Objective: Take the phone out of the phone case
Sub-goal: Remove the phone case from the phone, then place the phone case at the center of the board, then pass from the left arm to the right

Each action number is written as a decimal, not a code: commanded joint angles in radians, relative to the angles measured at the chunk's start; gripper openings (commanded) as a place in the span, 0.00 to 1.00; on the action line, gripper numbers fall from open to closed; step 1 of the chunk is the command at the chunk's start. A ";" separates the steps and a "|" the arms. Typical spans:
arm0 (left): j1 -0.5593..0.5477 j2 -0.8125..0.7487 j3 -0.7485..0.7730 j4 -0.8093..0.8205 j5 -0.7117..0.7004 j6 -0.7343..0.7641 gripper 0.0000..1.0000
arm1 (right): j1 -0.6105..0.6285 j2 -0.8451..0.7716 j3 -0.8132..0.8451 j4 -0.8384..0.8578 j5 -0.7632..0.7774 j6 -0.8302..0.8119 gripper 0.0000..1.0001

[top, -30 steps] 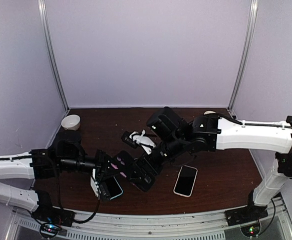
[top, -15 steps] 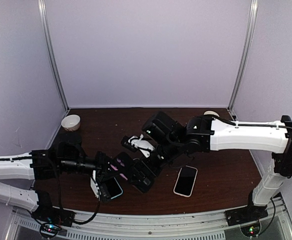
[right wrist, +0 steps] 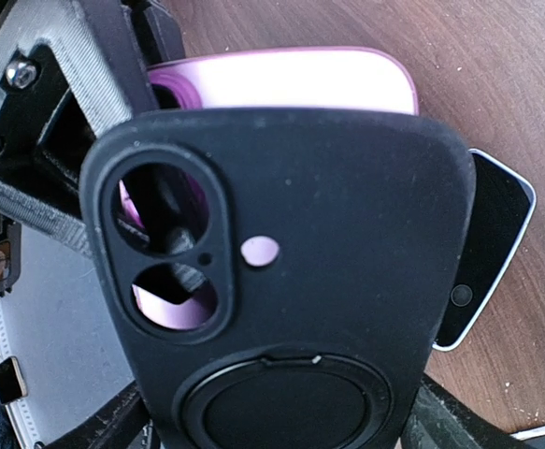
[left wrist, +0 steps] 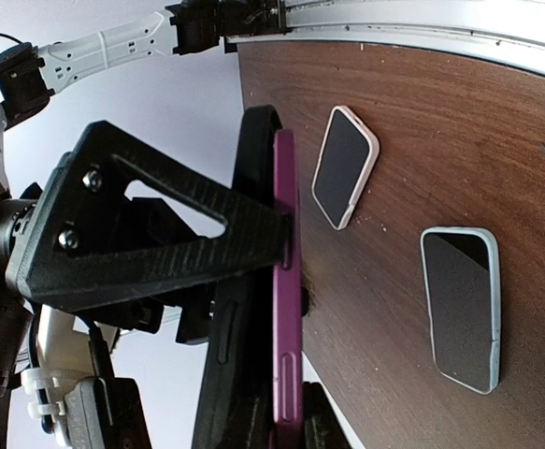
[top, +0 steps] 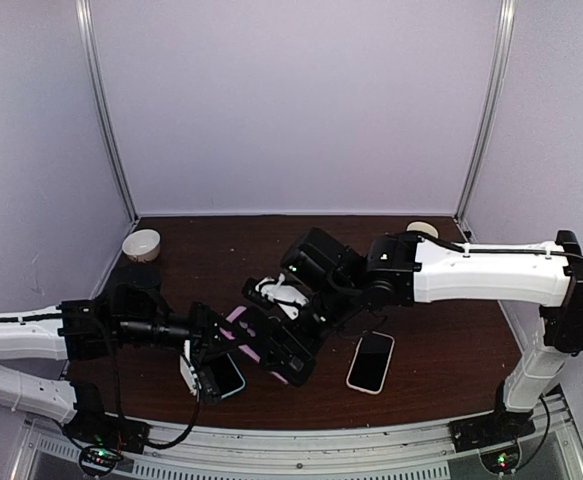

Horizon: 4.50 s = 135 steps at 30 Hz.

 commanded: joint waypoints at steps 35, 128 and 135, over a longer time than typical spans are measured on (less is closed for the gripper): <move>-0.010 -0.038 -0.016 0.139 -0.035 0.016 0.00 | -0.429 0.089 0.033 -0.078 0.269 0.109 0.60; -0.010 0.005 -0.024 0.220 -0.057 -0.153 0.51 | 0.000 -0.045 0.022 0.044 0.178 0.033 0.62; -0.011 0.019 -0.023 0.240 -0.128 -0.208 0.53 | -0.025 -0.122 -0.055 0.038 0.228 0.059 0.61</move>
